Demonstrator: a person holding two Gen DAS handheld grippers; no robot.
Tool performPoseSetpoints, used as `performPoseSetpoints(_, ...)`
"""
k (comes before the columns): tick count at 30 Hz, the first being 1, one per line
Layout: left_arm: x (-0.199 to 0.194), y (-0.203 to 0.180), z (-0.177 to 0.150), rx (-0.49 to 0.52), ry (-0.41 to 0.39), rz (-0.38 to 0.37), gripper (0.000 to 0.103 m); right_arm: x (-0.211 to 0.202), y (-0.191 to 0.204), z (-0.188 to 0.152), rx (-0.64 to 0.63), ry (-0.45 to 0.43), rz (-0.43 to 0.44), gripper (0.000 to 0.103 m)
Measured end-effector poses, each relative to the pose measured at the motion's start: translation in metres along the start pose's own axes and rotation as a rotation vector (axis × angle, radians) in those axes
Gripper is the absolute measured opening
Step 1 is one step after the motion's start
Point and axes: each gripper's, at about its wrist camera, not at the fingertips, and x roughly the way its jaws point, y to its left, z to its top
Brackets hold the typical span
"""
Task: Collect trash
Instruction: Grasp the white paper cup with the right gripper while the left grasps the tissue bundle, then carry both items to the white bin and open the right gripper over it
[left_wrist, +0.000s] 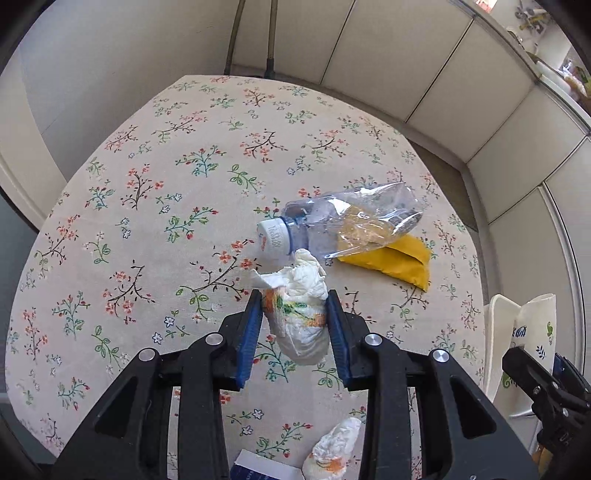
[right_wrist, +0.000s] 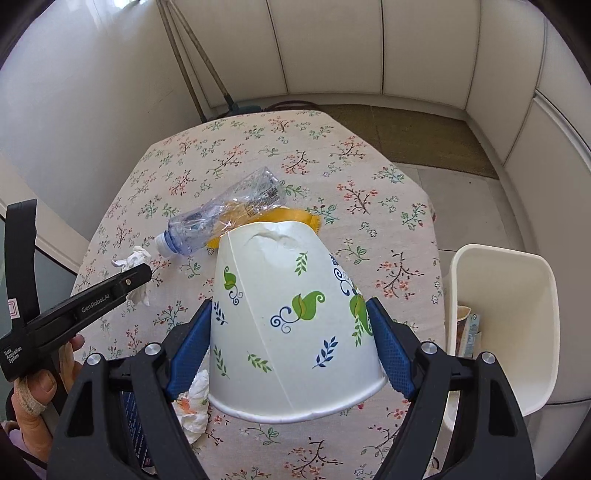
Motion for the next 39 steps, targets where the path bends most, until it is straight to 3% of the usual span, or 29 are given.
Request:
performPoseSetpoints(17, -0.023, -0.043, -0.020, 0.101, -0.053, -0.072, 0.033, -0.063, -0.078, 0.000, 0.174, -0.249, -0.132, 0.079)
performPoseSetpoints(34, -0.018, -0.103, -0.045, 0.219, -0.061, -0.117, 0.033, -0.104, -0.167, -0.022, 0.362, -0.467, -0.471, 0.080)
performPoseSetpoints(39, -0.018, -0.134, -0.055, 0.272, -0.062, -0.146, 0.033, -0.112, -0.189, -0.031, 0.409, -0.486, -0.527, 0.081)
